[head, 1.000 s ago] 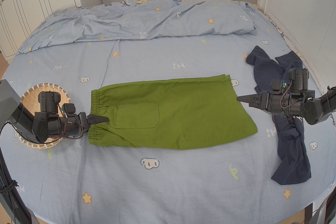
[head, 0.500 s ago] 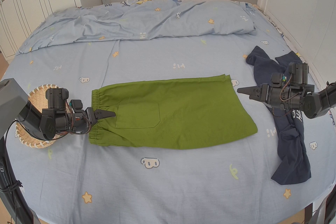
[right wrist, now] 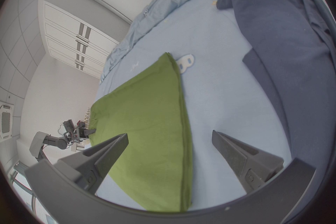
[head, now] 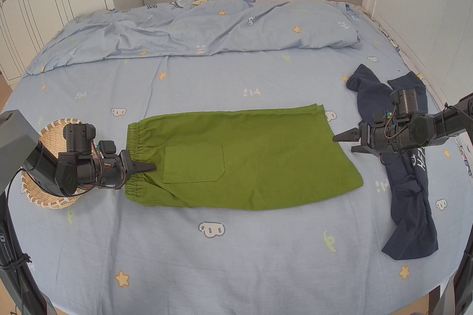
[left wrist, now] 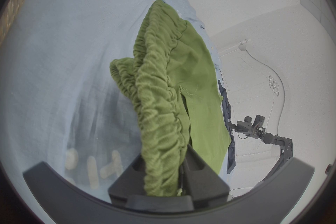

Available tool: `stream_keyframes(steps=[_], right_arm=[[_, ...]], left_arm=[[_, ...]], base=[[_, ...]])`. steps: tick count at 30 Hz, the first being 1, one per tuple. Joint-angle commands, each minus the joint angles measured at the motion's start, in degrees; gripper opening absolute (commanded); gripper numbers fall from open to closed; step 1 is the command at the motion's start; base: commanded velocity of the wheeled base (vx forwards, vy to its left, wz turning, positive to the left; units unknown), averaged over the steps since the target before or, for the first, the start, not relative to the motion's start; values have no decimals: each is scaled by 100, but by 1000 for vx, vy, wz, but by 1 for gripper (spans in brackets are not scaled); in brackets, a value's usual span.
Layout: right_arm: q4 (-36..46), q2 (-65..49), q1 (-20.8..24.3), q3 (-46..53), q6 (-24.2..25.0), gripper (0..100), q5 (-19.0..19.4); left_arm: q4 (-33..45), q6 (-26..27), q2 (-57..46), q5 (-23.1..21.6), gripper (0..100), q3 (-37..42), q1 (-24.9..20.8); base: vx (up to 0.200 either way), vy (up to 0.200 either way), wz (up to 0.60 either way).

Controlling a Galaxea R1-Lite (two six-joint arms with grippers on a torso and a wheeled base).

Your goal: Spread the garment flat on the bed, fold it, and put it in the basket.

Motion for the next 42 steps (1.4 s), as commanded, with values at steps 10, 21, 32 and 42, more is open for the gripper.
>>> stream_keyframes(steps=[10,21,32,42], right_arm=[[446,473,279,-134,-265,100,87],[587,473,508,-54,-274,100,438],[684,491,323,-204,-142,0,860],[684,500,104,-327,148,0,1572]], left_arm=[[-16,-34,-195,-17,0,26,29],[-16,-43,-204,-17,0,35,29],[-16,-43,-187,-17,0,26,47],[36,-52,-134,-26,0,0,47]], base=[[0,0,0],[0,0,0],[0,0,0],[0,0,0]])
